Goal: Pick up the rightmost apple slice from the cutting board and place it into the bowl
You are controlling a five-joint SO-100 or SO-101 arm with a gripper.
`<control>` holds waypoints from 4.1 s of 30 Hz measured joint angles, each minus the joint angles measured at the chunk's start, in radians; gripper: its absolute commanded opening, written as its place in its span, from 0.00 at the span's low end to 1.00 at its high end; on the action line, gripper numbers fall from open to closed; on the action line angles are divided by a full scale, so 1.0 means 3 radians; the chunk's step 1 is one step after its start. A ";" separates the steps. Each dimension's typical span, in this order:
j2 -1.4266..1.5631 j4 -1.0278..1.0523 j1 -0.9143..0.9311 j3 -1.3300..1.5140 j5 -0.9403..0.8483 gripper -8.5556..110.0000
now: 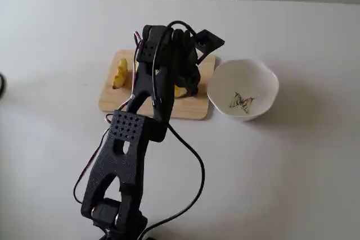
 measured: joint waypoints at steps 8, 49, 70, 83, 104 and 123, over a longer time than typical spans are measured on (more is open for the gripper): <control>-0.0005 0.0000 -0.0026 0.0000 0.0005 0.15; 0.1018 -0.0302 0.1135 -0.0394 0.1427 0.07; 0.0476 -0.0046 0.1498 -0.0608 0.1324 0.46; 0.1943 0.0005 0.0956 -0.0276 0.1831 0.40; 0.6473 -0.0010 -0.0588 0.3078 0.2485 0.17; 0.9357 -0.1299 -0.0107 0.8422 0.3032 0.07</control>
